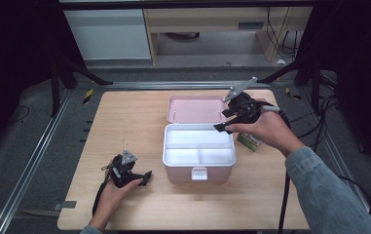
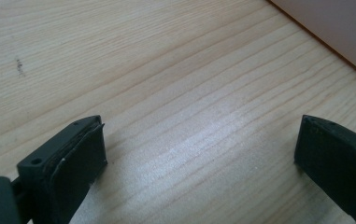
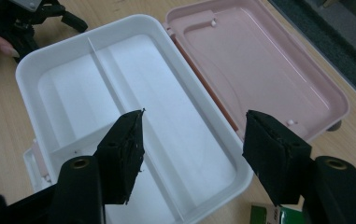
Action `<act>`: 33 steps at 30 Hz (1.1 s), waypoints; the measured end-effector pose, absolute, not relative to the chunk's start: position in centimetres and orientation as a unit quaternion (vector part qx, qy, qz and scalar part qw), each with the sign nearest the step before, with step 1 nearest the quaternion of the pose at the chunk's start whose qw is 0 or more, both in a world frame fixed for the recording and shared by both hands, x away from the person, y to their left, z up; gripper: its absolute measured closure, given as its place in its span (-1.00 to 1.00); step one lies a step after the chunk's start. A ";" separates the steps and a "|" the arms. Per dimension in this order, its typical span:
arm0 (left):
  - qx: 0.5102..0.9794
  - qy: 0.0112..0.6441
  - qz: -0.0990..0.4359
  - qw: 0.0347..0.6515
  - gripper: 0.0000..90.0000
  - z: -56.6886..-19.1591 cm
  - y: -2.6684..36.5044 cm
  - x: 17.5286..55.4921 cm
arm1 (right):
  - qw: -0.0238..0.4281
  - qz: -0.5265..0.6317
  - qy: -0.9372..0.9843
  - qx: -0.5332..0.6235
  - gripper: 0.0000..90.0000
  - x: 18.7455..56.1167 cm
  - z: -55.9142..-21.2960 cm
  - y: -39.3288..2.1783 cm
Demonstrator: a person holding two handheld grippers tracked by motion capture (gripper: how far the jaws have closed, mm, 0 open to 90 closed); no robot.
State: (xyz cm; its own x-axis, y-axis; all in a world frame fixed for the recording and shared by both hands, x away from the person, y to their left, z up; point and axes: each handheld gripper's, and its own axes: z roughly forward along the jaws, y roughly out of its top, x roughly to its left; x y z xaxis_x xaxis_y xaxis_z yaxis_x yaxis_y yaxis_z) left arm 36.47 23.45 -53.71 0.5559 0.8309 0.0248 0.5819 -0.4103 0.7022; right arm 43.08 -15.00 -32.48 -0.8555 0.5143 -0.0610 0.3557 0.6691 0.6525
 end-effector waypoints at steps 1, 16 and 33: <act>0.820 0.429 0.187 0.330 -0.98 -53.7 23.5 36.6 | 0.118 0.325 0.909 0.234 -0.13 43.3 -32.4 -14.5; 0.822 0.426 0.184 0.330 -1.00 -53.7 23.7 37.3 | 0.086 0.274 0.942 0.173 0.04 44.6 -33.7 -9.7; 0.822 0.426 0.184 0.330 -1.00 -53.7 23.7 37.3 | 0.060 0.220 0.969 0.096 0.42 43.9 -35.4 -6.7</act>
State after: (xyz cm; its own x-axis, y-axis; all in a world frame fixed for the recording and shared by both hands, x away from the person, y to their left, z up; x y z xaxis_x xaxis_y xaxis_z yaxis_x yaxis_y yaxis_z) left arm 37.29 23.67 -53.73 0.5692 0.8219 0.0208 0.5787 -0.4185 0.7000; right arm 43.91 -6.67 -35.37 -0.9744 0.2118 -0.0750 0.1587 0.8849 0.4379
